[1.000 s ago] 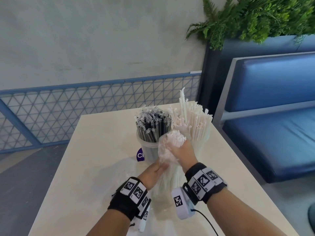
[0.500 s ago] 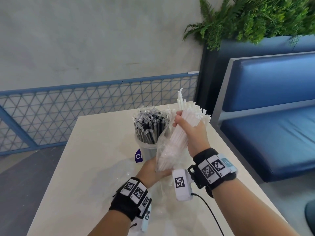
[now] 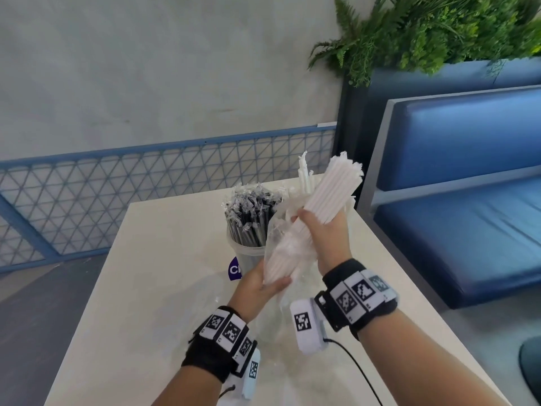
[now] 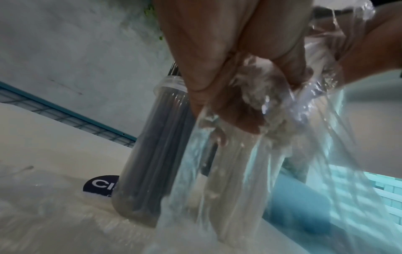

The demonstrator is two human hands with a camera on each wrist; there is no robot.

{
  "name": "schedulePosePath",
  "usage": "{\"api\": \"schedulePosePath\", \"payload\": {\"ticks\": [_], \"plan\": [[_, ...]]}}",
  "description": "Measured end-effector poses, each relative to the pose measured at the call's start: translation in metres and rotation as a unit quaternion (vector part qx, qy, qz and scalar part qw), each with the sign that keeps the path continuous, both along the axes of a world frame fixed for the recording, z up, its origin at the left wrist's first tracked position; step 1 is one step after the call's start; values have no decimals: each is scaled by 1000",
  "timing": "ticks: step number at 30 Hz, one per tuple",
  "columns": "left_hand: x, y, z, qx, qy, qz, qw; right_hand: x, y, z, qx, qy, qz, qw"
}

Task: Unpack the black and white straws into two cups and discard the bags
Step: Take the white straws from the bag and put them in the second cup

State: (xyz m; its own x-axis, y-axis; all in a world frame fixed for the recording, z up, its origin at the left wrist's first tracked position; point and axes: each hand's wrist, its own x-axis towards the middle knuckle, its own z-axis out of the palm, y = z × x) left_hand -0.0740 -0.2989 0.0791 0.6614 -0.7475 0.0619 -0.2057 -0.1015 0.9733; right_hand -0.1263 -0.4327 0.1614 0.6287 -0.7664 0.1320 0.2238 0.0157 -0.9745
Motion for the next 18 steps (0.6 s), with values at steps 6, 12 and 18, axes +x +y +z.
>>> {"api": "schedulePosePath", "payload": {"ticks": [6, 12, 18], "plan": [[2, 2, 1, -33, -7, -5, 999, 3, -15, 23, 38, -54, -15, 998], [8, 10, -16, -18, 19, 41, 999, -7, -32, 47, 78, -113, -23, 990], [15, 17, -37, 31, -15, 122, 992, -10, -52, 65, 81, -163, -58, 982]]}}
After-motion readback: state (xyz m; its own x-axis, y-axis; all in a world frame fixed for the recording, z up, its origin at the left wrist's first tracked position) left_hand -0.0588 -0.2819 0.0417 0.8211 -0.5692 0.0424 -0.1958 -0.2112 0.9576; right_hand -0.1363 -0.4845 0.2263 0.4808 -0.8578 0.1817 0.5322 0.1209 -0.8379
